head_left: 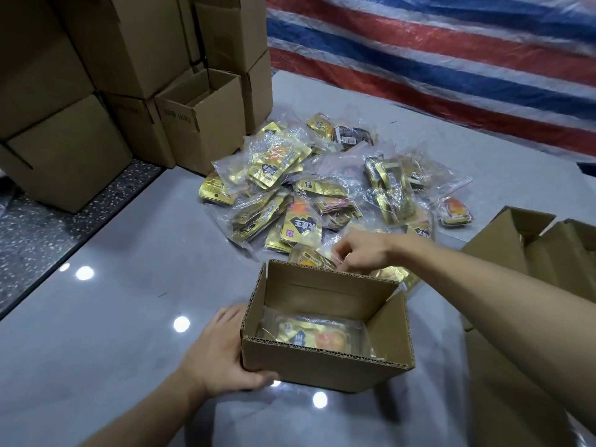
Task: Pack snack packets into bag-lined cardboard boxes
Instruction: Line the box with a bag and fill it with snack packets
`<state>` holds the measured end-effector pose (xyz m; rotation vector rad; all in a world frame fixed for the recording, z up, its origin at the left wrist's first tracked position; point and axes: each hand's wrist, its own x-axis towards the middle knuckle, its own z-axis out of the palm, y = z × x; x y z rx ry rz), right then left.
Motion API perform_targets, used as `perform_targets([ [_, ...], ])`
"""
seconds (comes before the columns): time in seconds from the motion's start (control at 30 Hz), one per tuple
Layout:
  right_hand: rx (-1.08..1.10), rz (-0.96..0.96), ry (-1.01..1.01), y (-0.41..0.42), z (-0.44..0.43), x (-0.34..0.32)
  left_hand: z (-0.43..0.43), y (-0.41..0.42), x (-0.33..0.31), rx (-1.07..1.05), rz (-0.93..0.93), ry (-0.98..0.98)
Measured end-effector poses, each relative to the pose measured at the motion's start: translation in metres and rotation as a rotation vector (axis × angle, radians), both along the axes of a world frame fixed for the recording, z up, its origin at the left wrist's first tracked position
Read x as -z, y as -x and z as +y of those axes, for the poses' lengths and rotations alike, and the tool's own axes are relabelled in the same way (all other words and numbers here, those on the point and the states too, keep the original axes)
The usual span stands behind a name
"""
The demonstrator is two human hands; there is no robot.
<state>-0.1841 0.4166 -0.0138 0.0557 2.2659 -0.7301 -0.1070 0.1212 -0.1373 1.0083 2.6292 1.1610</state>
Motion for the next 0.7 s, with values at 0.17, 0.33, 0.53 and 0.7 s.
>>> perform_targets([
  [0.17,0.147,-0.042,0.187,0.000,-0.007,-0.002,0.000,0.000,-0.001,0.003,-0.018,0.006],
  [0.33,0.416,0.075,0.477,0.005,0.003,-0.028,-0.001,0.001,0.001,0.007,-0.008,0.034],
  [0.53,0.687,0.246,0.566,0.008,0.015,-0.045,0.000,0.001,0.002,0.010,-0.001,0.049],
  [0.7,0.827,0.118,0.790,-0.008,0.023,-0.059,-0.001,0.001,0.002,0.018,-0.003,0.048],
])
